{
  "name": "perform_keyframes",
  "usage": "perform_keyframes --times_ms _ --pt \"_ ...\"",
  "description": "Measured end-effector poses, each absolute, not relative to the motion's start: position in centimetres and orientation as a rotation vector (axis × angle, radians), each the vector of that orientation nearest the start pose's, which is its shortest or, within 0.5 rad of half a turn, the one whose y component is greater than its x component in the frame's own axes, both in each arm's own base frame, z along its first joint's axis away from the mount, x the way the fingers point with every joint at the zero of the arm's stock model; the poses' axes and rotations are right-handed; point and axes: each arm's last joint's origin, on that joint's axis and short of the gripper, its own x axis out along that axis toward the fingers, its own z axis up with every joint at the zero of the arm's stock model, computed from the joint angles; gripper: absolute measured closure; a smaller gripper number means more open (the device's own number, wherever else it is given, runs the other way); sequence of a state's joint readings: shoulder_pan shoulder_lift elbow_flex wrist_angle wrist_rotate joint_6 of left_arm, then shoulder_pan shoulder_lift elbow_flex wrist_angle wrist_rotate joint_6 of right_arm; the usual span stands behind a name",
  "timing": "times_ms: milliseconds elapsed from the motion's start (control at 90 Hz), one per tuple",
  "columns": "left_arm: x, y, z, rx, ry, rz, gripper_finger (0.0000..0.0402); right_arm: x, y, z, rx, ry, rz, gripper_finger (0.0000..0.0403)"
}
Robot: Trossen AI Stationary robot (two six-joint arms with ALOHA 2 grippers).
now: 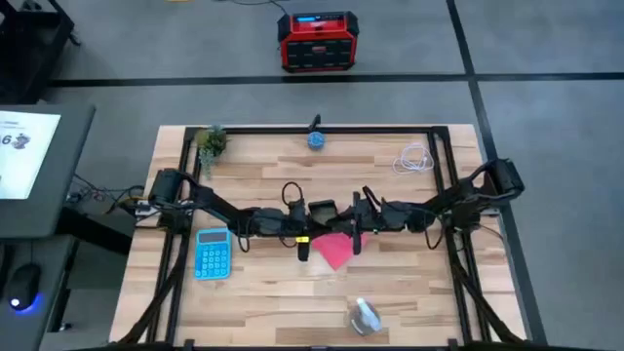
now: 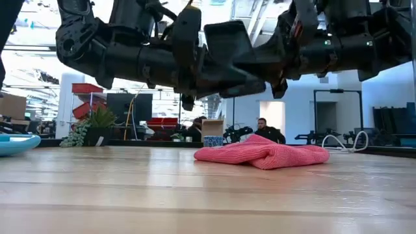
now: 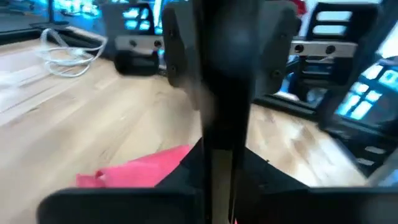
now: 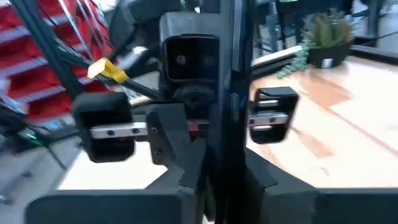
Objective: Apply microfiber cloth
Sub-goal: Spray the black cellphone with the transparent spray bottle
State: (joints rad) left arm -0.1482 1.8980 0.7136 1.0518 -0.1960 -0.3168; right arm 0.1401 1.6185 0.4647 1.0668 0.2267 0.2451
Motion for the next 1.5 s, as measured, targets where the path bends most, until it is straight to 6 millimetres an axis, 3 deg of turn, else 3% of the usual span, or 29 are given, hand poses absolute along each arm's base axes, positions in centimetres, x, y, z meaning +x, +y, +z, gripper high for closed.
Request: perform_keyframes --times_ms 222,356,644,833,978,1122,1211,1356,1500 --pt "34.3 -5.2 13.1 -0.284 0.174 0.084 0.0394 26.0 2.8 18.8 0.177 0.173 -0.105 0.0263" --pt "34.2 -5.8 13.0 -0.271 0.182 0.084 0.0395 23.6 4.0 21.0 0.188 0.198 -0.054 0.0242" --pt "33.9 -6.2 12.3 -0.244 0.251 0.131 0.0394 18.4 11.2 25.0 0.124 0.213 0.148 0.0267" --pt "33.9 -6.1 12.2 -0.241 0.257 0.141 0.0391 16.4 16.8 27.8 0.103 0.174 0.236 0.0281" --pt "33.9 -6.1 12.2 -0.241 0.257 0.141 0.0389 16.1 20.6 28.4 0.269 0.105 0.352 0.0280" --pt "33.9 -6.1 12.2 -0.240 0.259 0.141 0.0388 17.3 22.7 28.4 0.324 0.048 0.372 0.0278" --pt "33.9 -6.1 12.1 -0.239 0.271 0.143 0.0388 17.5 23.8 28.6 0.279 0.120 0.370 0.0266" --pt "33.8 -6.1 11.8 -0.246 0.302 0.151 0.0388 17.0 25.2 29.1 0.366 0.301 0.352 0.0221" --pt "33.7 -6.1 11.7 -0.252 0.306 0.153 0.0388 16.4 26.2 27.6 0.408 0.456 0.264 0.0169"
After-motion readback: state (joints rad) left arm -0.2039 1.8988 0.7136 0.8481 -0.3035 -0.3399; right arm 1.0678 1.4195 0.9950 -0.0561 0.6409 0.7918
